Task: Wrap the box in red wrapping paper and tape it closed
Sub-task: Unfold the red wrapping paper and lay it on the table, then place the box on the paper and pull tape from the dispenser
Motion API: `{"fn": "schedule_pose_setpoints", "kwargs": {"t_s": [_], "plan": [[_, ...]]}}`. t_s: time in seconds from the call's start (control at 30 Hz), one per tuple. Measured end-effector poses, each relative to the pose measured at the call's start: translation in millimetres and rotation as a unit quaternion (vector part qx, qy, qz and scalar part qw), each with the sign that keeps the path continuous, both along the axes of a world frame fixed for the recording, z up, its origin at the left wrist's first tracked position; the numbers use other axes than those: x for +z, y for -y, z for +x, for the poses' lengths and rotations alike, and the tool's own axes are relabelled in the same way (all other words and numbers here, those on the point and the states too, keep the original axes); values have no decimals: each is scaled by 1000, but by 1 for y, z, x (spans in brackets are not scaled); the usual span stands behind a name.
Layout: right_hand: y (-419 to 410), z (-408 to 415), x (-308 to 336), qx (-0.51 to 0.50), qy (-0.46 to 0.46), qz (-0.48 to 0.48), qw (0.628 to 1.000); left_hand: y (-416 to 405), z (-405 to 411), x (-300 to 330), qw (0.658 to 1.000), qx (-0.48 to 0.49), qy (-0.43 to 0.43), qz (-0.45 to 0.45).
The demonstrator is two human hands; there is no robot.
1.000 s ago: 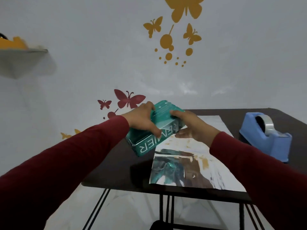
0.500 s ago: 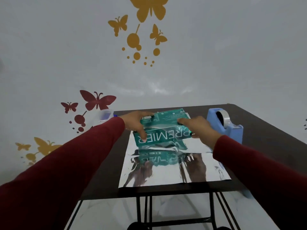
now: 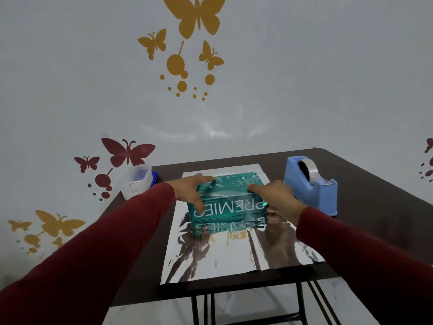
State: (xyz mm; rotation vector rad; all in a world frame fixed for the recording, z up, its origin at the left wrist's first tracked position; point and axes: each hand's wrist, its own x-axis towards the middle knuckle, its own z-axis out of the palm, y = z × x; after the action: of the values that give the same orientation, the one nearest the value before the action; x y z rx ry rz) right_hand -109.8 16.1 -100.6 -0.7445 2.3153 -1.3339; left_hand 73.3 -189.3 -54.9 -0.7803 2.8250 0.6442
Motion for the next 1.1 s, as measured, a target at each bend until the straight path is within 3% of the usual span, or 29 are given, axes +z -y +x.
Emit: {"fn": "schedule_pose_setpoints", "kwargs": {"t_s": [0.67, 0.87, 1.0, 1.1], "plan": [[-3, 1, 2, 5, -94, 33, 995, 6, -4, -4, 999, -22, -23, 20], [-1, -2, 1, 21, -117, 65, 991, 15, -4, -4, 999, -32, 3, -3], [16, -17, 26, 28, -232, 53, 971, 25, -13, 14, 996, 0, -75, 39], [43, -30, 56, 77, -252, 53, 963, 43, -33, 22, 990, 31, -132, -49]]}}
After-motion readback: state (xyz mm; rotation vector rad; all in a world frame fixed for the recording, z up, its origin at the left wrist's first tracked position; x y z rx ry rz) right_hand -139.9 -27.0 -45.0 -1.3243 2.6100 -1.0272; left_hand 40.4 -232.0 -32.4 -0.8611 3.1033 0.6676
